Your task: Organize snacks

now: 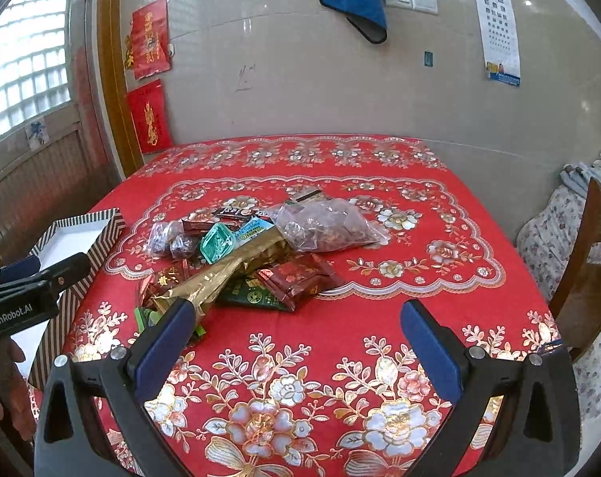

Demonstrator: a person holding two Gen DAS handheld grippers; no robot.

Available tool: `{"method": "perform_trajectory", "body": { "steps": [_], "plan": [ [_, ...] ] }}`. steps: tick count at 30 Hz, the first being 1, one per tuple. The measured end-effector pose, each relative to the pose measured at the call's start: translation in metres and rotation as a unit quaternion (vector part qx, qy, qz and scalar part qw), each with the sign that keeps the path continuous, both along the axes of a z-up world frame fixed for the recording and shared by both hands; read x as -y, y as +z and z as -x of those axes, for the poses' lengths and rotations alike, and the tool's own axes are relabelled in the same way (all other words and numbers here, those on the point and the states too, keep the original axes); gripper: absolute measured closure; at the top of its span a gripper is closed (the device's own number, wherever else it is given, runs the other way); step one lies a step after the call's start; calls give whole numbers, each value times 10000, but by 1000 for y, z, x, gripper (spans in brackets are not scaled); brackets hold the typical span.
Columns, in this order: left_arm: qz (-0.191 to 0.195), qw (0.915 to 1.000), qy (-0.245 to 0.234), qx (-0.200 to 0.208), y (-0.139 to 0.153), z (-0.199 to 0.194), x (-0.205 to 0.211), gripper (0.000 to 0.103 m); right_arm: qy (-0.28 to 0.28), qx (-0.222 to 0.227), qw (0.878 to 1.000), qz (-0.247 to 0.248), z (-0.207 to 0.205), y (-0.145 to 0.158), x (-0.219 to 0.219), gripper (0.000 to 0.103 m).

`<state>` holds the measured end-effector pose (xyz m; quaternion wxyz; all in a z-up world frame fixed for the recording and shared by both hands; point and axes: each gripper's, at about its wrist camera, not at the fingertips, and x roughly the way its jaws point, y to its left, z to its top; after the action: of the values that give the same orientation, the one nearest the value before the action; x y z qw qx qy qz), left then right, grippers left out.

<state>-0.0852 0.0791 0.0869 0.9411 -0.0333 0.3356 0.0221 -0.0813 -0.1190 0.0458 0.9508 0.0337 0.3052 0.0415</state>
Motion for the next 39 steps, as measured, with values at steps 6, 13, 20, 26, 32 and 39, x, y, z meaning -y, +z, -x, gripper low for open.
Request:
{"method": "perform_trajectory", "body": {
  "steps": [6,13,20,26,32,39],
  "plan": [
    [-52,10000,-62,-35,-5,-1,4,0,23,-57,10000,-35,-1,0,0,0],
    [-66,9999,-58,-109,-10,-1,3,0,81,-144,9999,-7,-3,-2,-3,0],
    [14,10000,-19,-80,-9,-4,-7,0,124,-215,9997,55,-6,-5,-7,0],
    [-16,9996,-54,-262,-17,-10,-9,0,131,-280,9995,54,-9,-8,-7,0],
    [-98,9996,-67,-252,-18,-13,-7,0,120,-331,9994,29,-10,-11,-5,0],
    [-155,9994,-107,-300,-19,-19,1,0,129,-406,9991,15,-13,-15,-5,0]
  ]
}}
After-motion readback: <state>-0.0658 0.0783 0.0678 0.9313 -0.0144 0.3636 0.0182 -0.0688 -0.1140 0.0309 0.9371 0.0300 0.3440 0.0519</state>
